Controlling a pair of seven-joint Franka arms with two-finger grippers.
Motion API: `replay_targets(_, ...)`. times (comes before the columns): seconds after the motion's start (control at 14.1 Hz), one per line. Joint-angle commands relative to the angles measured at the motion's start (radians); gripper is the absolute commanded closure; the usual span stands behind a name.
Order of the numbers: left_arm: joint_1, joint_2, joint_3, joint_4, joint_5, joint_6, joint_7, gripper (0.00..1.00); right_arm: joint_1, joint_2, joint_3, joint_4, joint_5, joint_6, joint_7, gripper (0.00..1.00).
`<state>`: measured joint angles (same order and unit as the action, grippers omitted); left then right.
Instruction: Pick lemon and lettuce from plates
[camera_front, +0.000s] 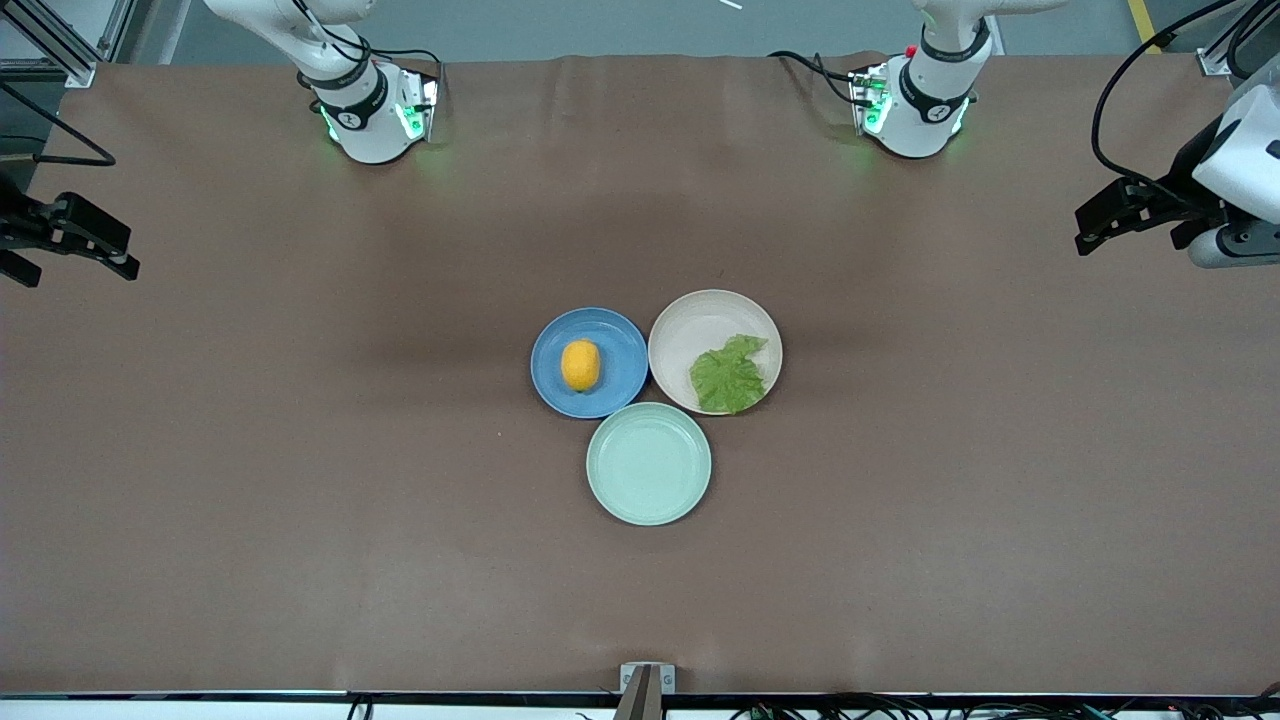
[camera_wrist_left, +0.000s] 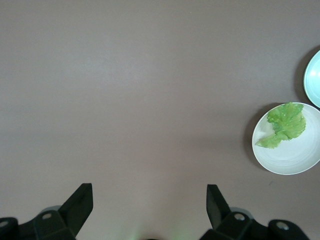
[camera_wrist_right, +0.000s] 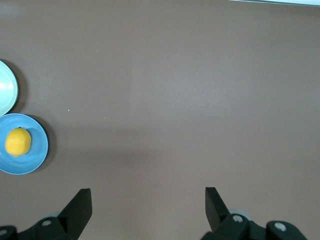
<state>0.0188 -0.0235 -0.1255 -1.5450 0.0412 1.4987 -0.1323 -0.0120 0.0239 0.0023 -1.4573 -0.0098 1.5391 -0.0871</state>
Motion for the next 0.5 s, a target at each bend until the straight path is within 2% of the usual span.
replay_targets(0.0, 0.001, -0.013, 0.000, 0.006, -0.015, -0.014, 0.023, 0.00, -0.019, 0.005, 0.015, 0.014, -0.010, -0.001, 0.001, 0.00)
replay_targets(0.43, -0.008, 0.028, -0.017, 0.033, -0.014, -0.014, 0.022, 0.00, -0.006, 0.008, 0.018, 0.014, -0.006, -0.001, 0.003, 0.00)
